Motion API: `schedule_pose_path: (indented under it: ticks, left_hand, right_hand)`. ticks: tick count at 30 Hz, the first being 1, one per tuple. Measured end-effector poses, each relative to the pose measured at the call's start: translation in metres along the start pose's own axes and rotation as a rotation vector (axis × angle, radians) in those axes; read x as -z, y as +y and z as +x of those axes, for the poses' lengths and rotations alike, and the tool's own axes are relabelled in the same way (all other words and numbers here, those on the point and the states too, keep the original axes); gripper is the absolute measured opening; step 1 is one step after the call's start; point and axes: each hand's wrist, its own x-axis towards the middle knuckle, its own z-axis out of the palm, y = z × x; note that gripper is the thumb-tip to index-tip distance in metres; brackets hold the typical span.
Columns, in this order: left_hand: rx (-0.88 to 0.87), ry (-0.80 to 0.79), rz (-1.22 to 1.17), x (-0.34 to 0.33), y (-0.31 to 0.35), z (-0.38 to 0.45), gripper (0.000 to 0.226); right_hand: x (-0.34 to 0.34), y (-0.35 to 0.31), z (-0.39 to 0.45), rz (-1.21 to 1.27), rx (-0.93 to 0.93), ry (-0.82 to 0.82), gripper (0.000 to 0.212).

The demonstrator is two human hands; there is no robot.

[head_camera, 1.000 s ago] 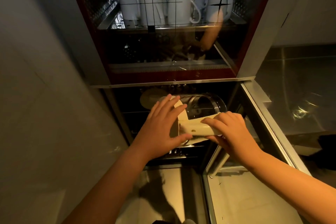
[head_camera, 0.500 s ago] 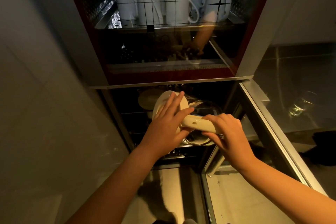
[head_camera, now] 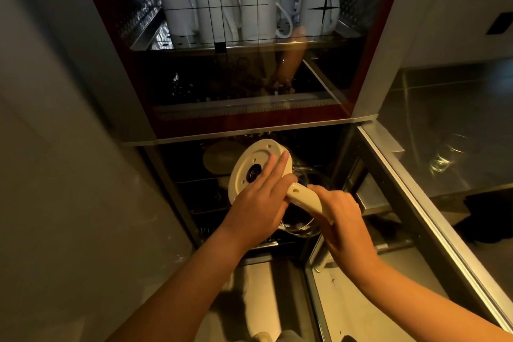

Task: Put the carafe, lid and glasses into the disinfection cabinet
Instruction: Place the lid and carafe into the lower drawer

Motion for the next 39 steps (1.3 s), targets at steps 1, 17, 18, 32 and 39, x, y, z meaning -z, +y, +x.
schedule_pose_path:
  ticks: [1, 17, 18, 32, 39]
  left_hand:
    - [-0.005, -0.003, -0.012, 0.001, -0.001, 0.001, 0.033]
    - [-0.057, -0.255, -0.222, -0.004, -0.039, 0.020, 0.038]
    - [-0.080, -0.269, -0.217, -0.006, -0.039, 0.021, 0.036]
    - [-0.359, -0.475, -0.090, -0.021, -0.034, 0.079, 0.049]
    - [-0.418, -0.548, -0.011, -0.029, -0.032, 0.103, 0.054]
  right_hand:
    - [-0.002, -0.001, 0.001, -0.027, -0.007, 0.010, 0.074]
    - [-0.028, 0.036, -0.011, -0.327, 0.507, -0.035, 0.029]
    - [-0.032, 0.037, -0.013, -0.306, 0.484, -0.003, 0.027]
    - [-0.071, 0.059, -0.023, -0.211, 0.225, 0.267, 0.023]
    - [-0.084, 0.073, -0.010, -0.177, 0.156, 0.326, 0.030]
